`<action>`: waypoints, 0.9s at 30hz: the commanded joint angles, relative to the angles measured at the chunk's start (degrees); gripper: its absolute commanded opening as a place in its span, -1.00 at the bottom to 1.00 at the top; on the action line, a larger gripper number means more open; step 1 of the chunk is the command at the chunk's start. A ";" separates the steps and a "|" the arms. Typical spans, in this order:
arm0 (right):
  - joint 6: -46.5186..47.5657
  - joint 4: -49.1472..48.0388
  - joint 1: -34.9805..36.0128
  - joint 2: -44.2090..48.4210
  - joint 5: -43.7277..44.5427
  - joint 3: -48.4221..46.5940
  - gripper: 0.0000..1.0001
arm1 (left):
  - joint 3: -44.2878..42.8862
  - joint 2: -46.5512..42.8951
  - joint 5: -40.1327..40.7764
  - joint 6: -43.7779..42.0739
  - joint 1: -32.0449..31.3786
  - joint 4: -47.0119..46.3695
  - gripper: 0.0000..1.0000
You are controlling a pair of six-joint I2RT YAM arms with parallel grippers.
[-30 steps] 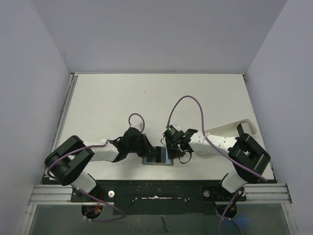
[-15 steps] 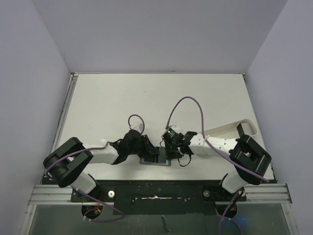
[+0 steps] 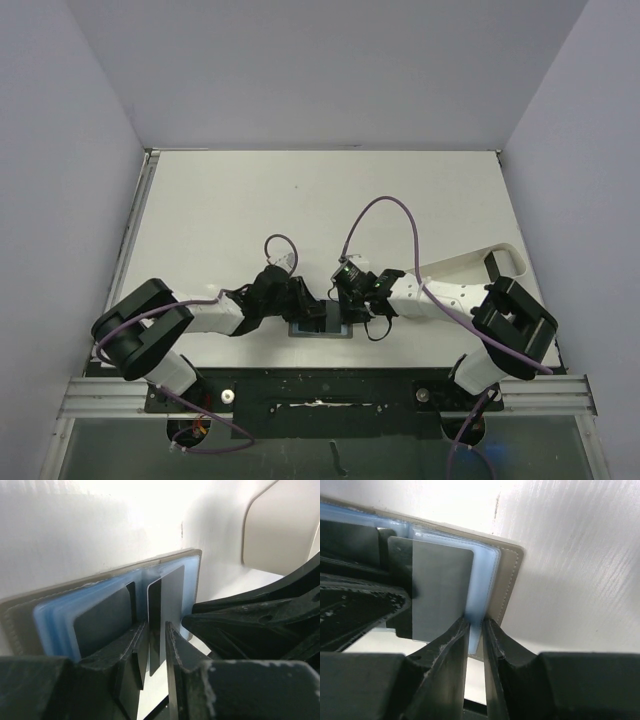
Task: Put the credit cards into the card holder
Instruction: Insert the credit card into the card holder.
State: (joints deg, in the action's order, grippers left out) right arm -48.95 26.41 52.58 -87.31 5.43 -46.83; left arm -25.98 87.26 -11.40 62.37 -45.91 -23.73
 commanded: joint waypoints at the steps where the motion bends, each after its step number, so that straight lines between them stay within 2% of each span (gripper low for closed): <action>1: 0.10 -3.27 -0.10 1.09 1.90 -0.19 -0.62 | -2.60 1.76 -1.83 -0.95 -1.29 -3.95 -0.60; 12: 0.35 -0.84 -0.53 4.42 2.56 -1.47 -0.62 | -4.78 -4.60 4.23 -4.36 -1.54 6.19 -0.38; 19: 0.40 -0.79 -0.59 4.62 2.41 -2.17 -0.60 | -4.10 -7.27 4.63 -3.83 -1.55 6.71 -0.35; 27: -0.31 -0.85 -1.14 5.15 3.62 -1.07 -0.61 | -3.95 -5.27 4.29 -3.97 -1.55 6.57 -0.36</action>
State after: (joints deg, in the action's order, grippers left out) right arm -48.71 26.44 52.10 -83.85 6.70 -46.94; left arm -28.27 81.67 -7.51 59.29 -47.20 -15.99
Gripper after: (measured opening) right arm 0.197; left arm 0.320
